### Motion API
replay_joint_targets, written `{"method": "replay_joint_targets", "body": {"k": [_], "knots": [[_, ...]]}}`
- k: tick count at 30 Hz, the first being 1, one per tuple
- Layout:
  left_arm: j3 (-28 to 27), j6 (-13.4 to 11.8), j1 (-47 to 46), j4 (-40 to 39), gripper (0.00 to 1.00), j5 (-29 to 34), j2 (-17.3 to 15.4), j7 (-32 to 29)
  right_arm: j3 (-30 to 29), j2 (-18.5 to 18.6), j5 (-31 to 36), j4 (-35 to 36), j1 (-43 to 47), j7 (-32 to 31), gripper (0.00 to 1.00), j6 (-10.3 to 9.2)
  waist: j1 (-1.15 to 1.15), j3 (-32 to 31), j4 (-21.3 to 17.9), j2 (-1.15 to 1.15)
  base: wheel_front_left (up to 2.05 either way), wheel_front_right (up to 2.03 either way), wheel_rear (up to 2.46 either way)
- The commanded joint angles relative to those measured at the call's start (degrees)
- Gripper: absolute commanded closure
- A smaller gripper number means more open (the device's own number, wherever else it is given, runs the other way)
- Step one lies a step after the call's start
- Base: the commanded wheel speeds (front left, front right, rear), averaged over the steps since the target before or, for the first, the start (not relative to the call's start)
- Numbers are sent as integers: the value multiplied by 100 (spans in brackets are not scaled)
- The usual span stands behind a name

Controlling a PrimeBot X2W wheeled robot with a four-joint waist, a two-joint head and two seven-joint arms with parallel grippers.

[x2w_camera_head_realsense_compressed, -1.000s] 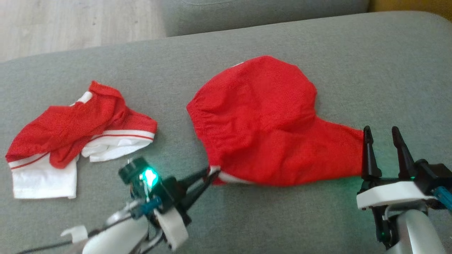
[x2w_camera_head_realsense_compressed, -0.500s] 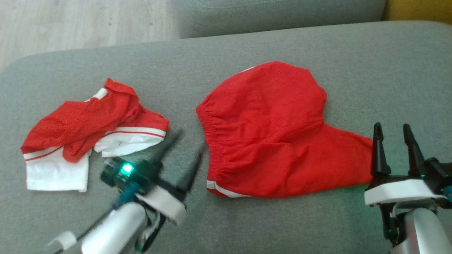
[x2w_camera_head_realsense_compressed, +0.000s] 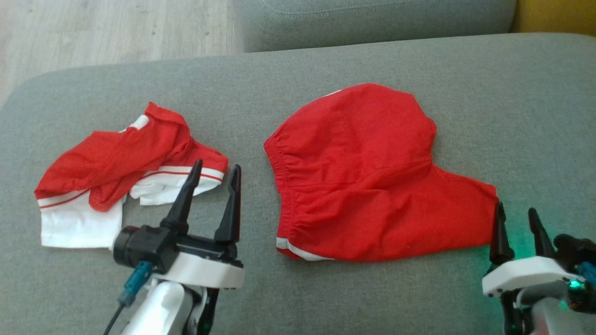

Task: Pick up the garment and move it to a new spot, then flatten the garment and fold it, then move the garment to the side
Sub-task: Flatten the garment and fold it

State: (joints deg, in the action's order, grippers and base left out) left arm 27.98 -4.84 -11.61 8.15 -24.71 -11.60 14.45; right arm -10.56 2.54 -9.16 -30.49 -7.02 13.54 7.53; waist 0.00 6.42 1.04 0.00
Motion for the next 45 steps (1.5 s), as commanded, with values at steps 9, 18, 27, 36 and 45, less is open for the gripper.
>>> {"method": "replay_joint_targets", "body": {"k": [9, 18, 27, 36, 45], "knots": [[-555, 448, -161, 83, 0, 370, 316, 54, 282, 33, -313, -1045, -1011, 48, 0, -4, 0, 180, 26, 0, 0, 0, 0], [-787, 704, -124, 209, 0, 651, 488, 54, 460, 33, -261, -1669, -1501, 120, 100, -4, 0, 283, 17, 0, 0, 0, 0], [-958, 824, -101, 304, 0, 764, 622, 54, 516, 33, -221, -1192, -1518, 143, 100, -4, 0, 192, -58, 0, 0, 0, 0], [-1142, 918, 6, 356, 0, 846, 759, 54, 517, 33, -64, -17, -1095, 145, 100, -4, 0, -36, -95, 0, 0, 0, 0], [-1164, 999, 16, 323, 0, 883, 835, 54, 505, 33, 217, 911, -1060, -304, 100, -4, 0, 64, 161, 0, 0, 0, 0]]}}
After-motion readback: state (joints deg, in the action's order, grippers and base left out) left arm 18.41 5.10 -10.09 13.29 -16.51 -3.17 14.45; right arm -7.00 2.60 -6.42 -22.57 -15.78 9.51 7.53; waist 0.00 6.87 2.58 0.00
